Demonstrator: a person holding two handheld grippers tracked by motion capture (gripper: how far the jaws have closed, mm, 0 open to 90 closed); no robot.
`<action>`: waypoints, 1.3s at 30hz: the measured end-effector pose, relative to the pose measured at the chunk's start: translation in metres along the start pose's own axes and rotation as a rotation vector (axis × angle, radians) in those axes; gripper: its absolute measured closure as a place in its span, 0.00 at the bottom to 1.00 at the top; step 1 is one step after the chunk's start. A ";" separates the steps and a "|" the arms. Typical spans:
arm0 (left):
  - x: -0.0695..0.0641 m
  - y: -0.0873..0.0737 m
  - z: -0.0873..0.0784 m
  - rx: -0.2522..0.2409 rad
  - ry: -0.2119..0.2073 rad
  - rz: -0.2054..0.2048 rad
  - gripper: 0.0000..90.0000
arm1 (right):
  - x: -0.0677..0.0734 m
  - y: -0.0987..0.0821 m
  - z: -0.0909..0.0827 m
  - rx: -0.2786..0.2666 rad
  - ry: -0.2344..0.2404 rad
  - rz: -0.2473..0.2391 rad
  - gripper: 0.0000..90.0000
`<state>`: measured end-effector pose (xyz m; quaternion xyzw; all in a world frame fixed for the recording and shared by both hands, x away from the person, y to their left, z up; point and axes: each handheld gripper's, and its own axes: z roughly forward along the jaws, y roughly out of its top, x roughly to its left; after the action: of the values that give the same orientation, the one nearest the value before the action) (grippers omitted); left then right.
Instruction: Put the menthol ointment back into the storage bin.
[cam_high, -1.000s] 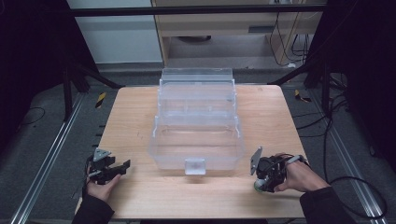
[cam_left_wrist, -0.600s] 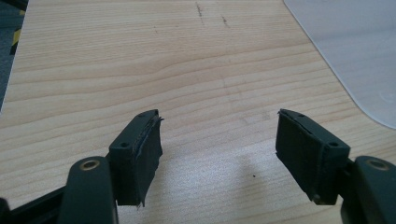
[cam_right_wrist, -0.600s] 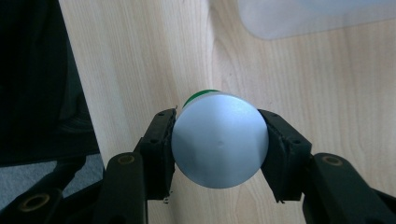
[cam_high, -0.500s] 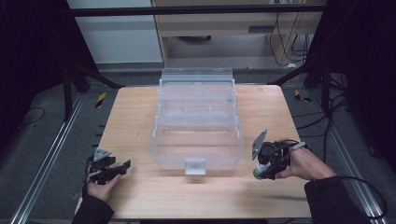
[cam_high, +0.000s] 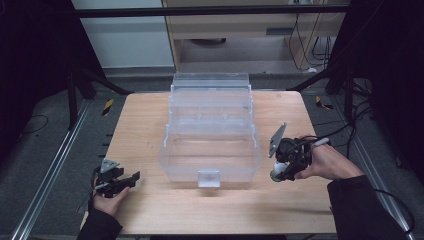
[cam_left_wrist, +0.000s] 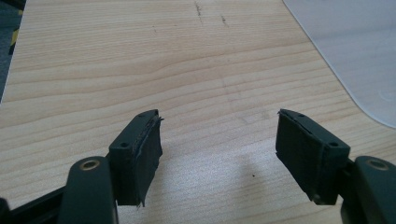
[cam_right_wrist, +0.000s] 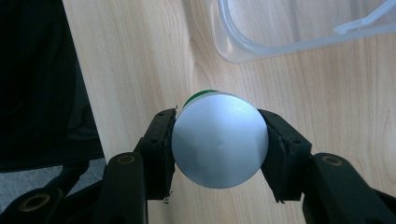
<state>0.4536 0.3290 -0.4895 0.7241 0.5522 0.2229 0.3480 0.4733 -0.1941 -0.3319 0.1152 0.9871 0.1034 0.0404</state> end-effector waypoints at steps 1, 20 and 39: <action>0.000 0.000 0.000 0.000 0.000 0.000 0.34 | -0.001 0.002 -0.003 0.002 0.002 0.002 0.56; 0.000 0.000 0.000 0.000 -0.005 0.001 0.34 | -0.023 0.035 -0.022 -0.013 -0.002 -0.022 0.56; -0.001 0.001 0.001 0.002 -0.003 -0.001 0.34 | -0.040 0.065 -0.016 -0.028 0.002 -0.044 0.56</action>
<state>0.4546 0.3282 -0.4895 0.7246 0.5522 0.2213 0.3479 0.5249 -0.1445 -0.2998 0.0928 0.9879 0.1164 0.0432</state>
